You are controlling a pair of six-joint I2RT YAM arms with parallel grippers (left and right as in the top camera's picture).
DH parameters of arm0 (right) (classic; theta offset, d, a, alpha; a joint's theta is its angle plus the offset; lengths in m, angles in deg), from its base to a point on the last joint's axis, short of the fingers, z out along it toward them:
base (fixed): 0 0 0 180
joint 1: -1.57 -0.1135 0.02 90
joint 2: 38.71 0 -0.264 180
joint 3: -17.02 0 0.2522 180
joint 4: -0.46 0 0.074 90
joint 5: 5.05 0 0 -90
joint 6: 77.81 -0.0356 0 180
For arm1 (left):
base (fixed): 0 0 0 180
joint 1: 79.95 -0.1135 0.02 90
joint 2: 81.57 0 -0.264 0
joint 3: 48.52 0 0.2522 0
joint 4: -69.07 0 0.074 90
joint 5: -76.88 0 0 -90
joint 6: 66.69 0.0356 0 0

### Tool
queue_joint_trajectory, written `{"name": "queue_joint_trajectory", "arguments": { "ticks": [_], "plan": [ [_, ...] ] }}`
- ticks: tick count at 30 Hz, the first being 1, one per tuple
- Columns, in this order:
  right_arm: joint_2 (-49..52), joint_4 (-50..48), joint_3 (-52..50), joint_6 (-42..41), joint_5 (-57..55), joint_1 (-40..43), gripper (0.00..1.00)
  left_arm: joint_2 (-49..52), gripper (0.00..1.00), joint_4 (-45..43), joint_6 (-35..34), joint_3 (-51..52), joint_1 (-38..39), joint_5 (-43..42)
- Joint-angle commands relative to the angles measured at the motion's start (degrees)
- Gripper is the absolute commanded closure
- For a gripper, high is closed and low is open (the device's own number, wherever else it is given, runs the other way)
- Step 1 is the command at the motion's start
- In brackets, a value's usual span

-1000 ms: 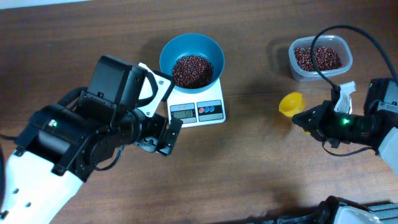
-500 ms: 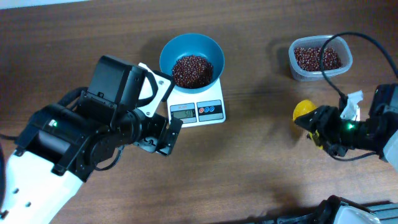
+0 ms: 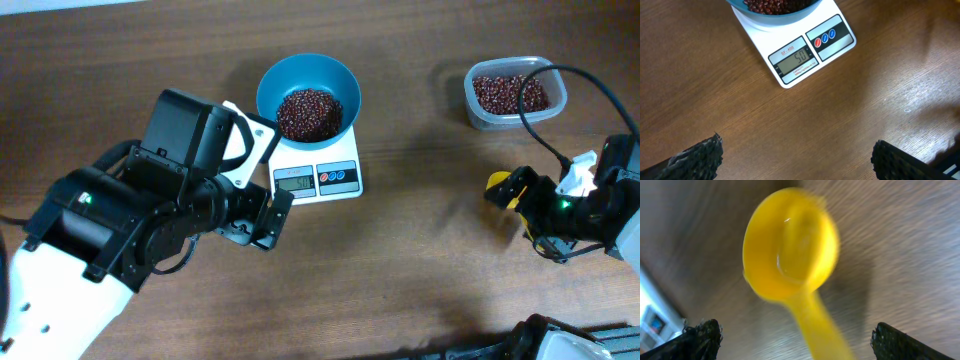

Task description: Scoop item into bowl and weigh 50g on scale

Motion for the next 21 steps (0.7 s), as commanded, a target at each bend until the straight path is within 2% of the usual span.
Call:
{"name": "queue_joint_trajectory", "arguments": {
  "ticks": [1,5,7,8,10,13,16,19,21],
  "plan": [
    [-0.4,4.1,1.0,4.1,-4.6,-3.8,0.01,-0.1,0.01,0.0,1.1,-0.9,-0.1,-0.9],
    [-0.4,4.1,2.2,5.7,-6.9,-12.5,0.01,-0.1,0.01,0.0,1.1,-0.9,-0.1,-0.9],
    [-0.4,7.6,5.5,5.6,-9.3,-13.2,0.01,-0.1,0.01,0.0,1.1,-0.9,-0.1,-0.9],
    [-0.4,8.9,7.6,5.8,-14.1,-13.2,0.01,-0.1,0.01,0.0,1.1,-0.9,-0.1,-0.9],
    [-0.4,7.9,9.7,9.5,-20.2,-13.2,0.01,-0.1,0.01,0.0,1.1,-0.9,-0.1,-0.9],
    [-0.4,12.9,11.3,10.3,-15.4,-13.2,0.01,-0.1,0.01,0.0,1.1,-0.9,-0.1,-0.9],
    [-0.5,12.9,12.6,7.6,-14.2,-13.2,0.01,-0.1,0.01,0.0,1.1,-0.9,-0.1,-0.9],
    [-0.4,12.7,22.3,5.1,1.3,-13.2,0.01,-0.1,0.01,0.0,1.1,-0.9,-0.1,-0.9],
    [-0.5,12.7,32.3,5.0,5.0,-13.2,0.01,-0.1,0.01,0.0,1.1,-0.9,-0.1,-0.9]
  ]
}}
